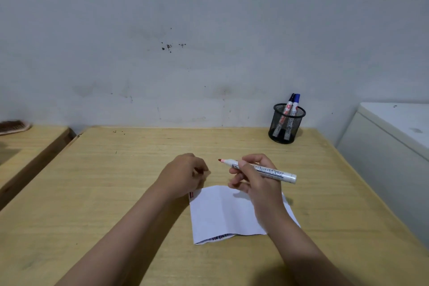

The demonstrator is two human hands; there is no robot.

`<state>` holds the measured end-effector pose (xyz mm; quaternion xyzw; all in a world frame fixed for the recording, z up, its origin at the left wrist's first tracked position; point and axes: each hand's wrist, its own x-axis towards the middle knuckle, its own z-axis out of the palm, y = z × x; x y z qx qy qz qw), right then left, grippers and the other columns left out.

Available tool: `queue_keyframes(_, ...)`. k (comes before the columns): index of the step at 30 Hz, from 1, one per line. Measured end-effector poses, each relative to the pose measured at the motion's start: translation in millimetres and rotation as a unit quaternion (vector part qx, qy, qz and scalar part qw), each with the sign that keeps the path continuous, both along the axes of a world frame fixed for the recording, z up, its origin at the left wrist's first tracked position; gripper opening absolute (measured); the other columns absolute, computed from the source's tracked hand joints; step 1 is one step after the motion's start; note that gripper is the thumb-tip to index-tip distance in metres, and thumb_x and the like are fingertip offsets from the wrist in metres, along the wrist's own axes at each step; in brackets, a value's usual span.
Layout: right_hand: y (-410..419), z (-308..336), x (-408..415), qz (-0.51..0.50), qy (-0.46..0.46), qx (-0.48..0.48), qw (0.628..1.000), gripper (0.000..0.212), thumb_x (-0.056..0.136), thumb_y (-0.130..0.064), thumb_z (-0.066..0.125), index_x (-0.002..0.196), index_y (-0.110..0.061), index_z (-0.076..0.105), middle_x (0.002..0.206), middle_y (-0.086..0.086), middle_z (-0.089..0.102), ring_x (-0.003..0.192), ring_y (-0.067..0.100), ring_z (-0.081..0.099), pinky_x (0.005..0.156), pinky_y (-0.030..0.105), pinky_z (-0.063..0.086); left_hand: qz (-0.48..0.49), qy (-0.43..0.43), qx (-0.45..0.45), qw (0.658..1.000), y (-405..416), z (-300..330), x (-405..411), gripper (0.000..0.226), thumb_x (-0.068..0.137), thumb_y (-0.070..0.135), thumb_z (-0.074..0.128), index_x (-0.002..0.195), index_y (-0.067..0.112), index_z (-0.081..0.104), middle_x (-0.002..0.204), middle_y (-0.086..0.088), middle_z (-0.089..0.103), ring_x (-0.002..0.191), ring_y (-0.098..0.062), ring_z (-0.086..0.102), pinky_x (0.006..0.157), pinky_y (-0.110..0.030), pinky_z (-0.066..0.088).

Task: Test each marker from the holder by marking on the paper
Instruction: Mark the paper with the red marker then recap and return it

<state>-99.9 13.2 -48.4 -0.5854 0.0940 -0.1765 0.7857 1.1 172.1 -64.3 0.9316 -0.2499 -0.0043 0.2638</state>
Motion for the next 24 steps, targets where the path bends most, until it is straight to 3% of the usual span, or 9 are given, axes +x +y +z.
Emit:
queue_keyframes(3, -12.9, 2.8, -16.2, -0.007, -0.011, -0.045, 0.999, 0.007, 0.083, -0.004, 0.066, 0.078, -0.005, 0.062, 0.059, 0.005, 0.065, 0.047, 0.016, 0.055, 0.055, 0.035, 0.052, 0.019, 0.026, -0.048, 0.998, -1.6, 2.2, -2.7, 0.004, 0.079, 0.019, 0.066, 0.079, 0.022, 0.068, 0.078, 0.007, 0.067, 0.076, -0.010, 0.063, 0.065, -0.026, 0.051)
queue_keyframes(5, -20.7, 7.0, -26.5, -0.016, -0.018, -0.078, 0.997, 0.005, 0.080, -0.006, 0.070, 0.079, -0.005, 0.066, 0.057, -0.002, 0.064, 0.045, 0.016, 0.050, 0.053, 0.033, 0.047, 0.035, 0.080, -0.166, 0.982, -3.0, 8.6, -10.6, 0.004, 0.076, 0.014, 0.069, 0.076, 0.019, 0.069, 0.075, 0.000, 0.070, 0.071, -0.011, 0.063, 0.064, -0.024, 0.047)
queue_keyframes(8, -27.9, 15.2, -38.0, -0.023, -0.033, -0.065, 0.997, 0.007, 0.078, -0.004, 0.070, 0.085, -0.004, 0.068, 0.058, -0.005, 0.067, 0.045, 0.017, 0.048, 0.050, 0.030, 0.046, 0.004, 0.210, -0.376, 0.902, -7.3, 25.5, -30.4, 0.007, 0.077, 0.006, 0.071, 0.082, 0.010, 0.068, 0.075, -0.014, 0.070, 0.068, -0.017, 0.065, 0.067, -0.029, 0.049)
queue_keyframes(11, -30.4, 21.2, -47.1, -0.025, -0.049, -0.056, 0.997, 0.009, 0.078, -0.002, 0.070, 0.086, -0.005, 0.068, 0.054, -0.005, 0.064, 0.044, 0.015, 0.049, 0.051, 0.030, 0.046, -0.040, 0.285, -0.468, 0.835, -13.5, 36.9, -50.4, 0.016, 0.070, 0.008, 0.069, 0.085, 0.007, 0.065, 0.075, -0.012, 0.071, 0.067, -0.016, 0.067, 0.067, -0.026, 0.052)
queue_keyframes(13, -30.7, 23.7, -52.5, -0.027, -0.061, -0.056, 0.996, 0.008, 0.077, 0.000, 0.070, 0.083, -0.006, 0.069, 0.054, -0.006, 0.063, 0.043, 0.014, 0.049, 0.049, 0.027, 0.047, -0.055, 0.310, -0.497, 0.809, -17.4, 42.0, -61.1, 0.020, 0.065, 0.011, 0.068, 0.085, 0.007, 0.064, 0.074, -0.008, 0.072, 0.066, -0.014, 0.067, 0.069, -0.024, 0.053)
queue_keyframes(20, -31.8, 29.5, -64.8, -0.026, -0.086, -0.104, 0.991, 0.010, 0.076, 0.001, 0.072, 0.083, -0.005, 0.070, 0.063, -0.001, 0.068, 0.045, 0.016, 0.053, 0.048, 0.026, 0.048, -0.082, 0.299, -0.488, 0.816, -26.9, 52.6, -85.0, 0.019, 0.066, 0.012, 0.068, 0.084, 0.008, 0.064, 0.073, -0.006, 0.072, 0.066, -0.013, 0.066, 0.066, -0.020, 0.054)
queue_keyframes(24, -31.3, 35.0, -70.5, -0.007, -0.097, -0.122, 0.988, 0.011, 0.076, 0.002, 0.072, 0.083, -0.007, 0.069, 0.064, -0.001, 0.068, 0.048, 0.015, 0.056, 0.050, 0.025, 0.051, -0.082, 0.268, -0.473, 0.835, -27.1, 56.7, -92.4, 0.010, 0.076, 0.002, 0.065, 0.084, 0.007, 0.066, 0.072, -0.006, 0.071, 0.066, -0.014, 0.064, 0.064, -0.021, 0.053)
